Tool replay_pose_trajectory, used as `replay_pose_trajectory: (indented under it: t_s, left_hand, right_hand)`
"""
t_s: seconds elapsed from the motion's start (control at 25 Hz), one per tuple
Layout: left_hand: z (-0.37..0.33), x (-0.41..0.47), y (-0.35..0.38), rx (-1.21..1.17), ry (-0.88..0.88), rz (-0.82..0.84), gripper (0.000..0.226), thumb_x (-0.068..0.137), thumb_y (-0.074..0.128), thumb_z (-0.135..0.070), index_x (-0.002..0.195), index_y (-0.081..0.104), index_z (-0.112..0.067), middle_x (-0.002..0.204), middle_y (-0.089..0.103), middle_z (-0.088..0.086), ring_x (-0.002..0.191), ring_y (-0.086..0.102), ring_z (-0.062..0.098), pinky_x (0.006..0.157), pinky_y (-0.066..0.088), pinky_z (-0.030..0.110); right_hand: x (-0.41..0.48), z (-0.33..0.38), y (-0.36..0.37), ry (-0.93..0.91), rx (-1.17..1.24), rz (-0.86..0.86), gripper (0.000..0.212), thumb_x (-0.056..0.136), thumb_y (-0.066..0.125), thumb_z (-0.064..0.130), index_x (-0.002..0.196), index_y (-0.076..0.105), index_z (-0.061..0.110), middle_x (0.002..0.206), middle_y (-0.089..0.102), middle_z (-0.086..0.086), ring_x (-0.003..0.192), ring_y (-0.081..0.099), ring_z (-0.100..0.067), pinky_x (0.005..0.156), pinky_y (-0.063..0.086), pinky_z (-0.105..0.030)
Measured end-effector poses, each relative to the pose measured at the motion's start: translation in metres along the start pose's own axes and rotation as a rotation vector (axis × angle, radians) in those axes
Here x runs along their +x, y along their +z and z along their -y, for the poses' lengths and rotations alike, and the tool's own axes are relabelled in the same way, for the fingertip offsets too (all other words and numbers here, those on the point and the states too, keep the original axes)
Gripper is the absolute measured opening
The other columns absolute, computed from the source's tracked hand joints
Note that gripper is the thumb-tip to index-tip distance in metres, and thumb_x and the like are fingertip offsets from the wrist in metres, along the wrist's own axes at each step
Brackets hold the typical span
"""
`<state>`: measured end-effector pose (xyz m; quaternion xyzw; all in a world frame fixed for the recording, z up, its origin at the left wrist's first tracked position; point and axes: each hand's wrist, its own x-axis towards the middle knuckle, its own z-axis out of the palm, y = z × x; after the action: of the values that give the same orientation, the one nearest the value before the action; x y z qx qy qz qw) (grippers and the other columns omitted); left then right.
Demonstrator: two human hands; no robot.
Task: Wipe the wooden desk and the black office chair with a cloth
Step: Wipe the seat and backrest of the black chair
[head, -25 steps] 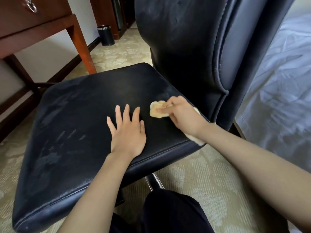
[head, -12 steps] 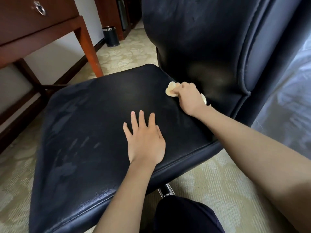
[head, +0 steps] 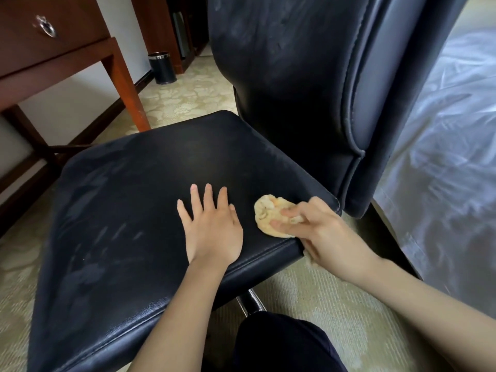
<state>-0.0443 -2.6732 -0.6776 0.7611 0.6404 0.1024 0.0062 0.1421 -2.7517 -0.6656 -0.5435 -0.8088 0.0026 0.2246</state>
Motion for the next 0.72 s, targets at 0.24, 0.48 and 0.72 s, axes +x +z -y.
replay_pose_trajectory:
  t_s: [0.24, 0.48, 0.72]
  left_hand:
    - [0.001, 0.001, 0.001, -0.001, 0.021, 0.001, 0.052, 0.101, 0.012, -0.034, 0.151, 0.009, -0.021, 0.16, 0.006, 0.005, 0.145, -0.014, 0.026, 0.116, -0.007, 0.05]
    - [0.001, 0.002, 0.003, -0.007, 0.021, -0.005, 0.052, 0.1, 0.012, -0.035, 0.151, 0.009, -0.023, 0.16, 0.006, 0.004, 0.145, -0.014, 0.025, 0.114, -0.01, 0.052]
    - [-0.001, 0.002, 0.006, 0.009, 0.012, -0.05, 0.053, 0.098, 0.012, -0.034, 0.15, 0.012, -0.024, 0.159, 0.009, 0.003, 0.146, -0.007, 0.025, 0.116, -0.004, 0.052]
  right_hand:
    - [0.038, -0.029, -0.006, 0.298, -0.471, 0.094, 0.043, 0.094, 0.041, 0.008, 0.13, 0.049, 0.031, 0.112, 0.05, 0.002, 0.1, 0.042, -0.016, 0.065, 0.036, -0.023]
    - [0.136, -0.042, 0.02, 0.425, -0.496, 0.14, 0.04, 0.081, 0.045, -0.01, 0.115, 0.042, 0.01, 0.109, 0.054, -0.008, 0.102, 0.05, -0.025, 0.06, 0.035, -0.034]
    - [0.211, -0.056, 0.042, 0.523, -0.43, 0.247, 0.036, 0.087, 0.046, 0.003, 0.123, 0.047, 0.007, 0.127, 0.046, -0.014, 0.117, 0.044, -0.029, 0.081, 0.035, -0.034]
